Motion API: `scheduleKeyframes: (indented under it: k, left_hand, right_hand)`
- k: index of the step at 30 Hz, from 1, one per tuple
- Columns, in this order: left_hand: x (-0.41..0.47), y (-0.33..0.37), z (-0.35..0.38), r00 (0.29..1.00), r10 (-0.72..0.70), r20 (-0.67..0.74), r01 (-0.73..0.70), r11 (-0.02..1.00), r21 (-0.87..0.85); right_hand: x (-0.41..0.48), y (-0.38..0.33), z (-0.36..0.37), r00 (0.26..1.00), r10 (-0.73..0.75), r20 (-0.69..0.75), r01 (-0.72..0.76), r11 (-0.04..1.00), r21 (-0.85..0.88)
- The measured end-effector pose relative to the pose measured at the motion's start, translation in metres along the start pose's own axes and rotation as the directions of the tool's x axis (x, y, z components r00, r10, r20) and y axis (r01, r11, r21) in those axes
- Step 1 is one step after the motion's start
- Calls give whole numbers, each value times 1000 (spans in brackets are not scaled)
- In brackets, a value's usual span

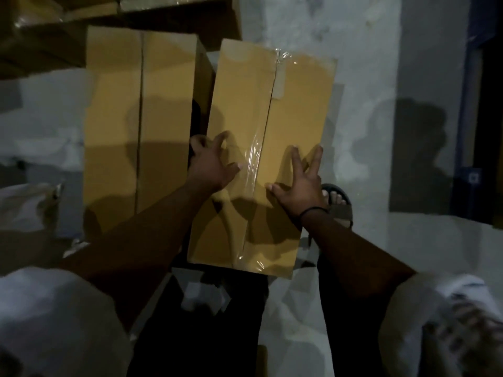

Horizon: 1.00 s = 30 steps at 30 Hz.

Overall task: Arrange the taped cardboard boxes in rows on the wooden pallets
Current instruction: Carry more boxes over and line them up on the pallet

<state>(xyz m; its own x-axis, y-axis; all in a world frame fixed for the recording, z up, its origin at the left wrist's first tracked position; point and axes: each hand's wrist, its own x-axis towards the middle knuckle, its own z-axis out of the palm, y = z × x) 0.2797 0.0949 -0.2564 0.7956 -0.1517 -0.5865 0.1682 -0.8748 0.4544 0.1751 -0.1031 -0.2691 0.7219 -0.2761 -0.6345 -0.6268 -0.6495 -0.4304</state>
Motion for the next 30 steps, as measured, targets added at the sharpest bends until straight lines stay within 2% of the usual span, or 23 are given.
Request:
scheduleKeyframes:
  k: [3, 7, 10, 17, 21, 25, 30]
  left_hand:
    - [-21, 22, -4, 1000, 12, -14, -13, 999, -39]
    - [-57, 73, -25, 991, -116, -66, 100, 974, -205]
    - [-93, 126, -53, 976, -177, -124, 123, 927, -354]
    - [-224, 298, -142, 939, -176, -296, 31, 898, -438]
    - [-309, 376, -178, 913, -104, -395, -54, 928, -369]
    - [-395, 440, -188, 873, -52, -486, -126, 937, -326]
    - [-477, 496, -166, 794, 149, -589, -302, 938, -168]
  right_hand:
    - [-7, -1, -30, 1000, -17, -14, 17, 999, -29]
    - [-30, -16, -99, 993, -113, -39, 103, 973, -205]
    - [-52, -39, -180, 983, -169, -70, 142, 946, -291]
    - [-157, -91, -390, 940, -311, -141, 234, 888, -395]
    - [-231, -96, -479, 904, -384, -189, 279, 864, -419]
    - [-308, -75, -537, 844, -449, -293, 307, 853, -423]
    - [-397, -35, -592, 783, -468, -411, 269, 849, -455]
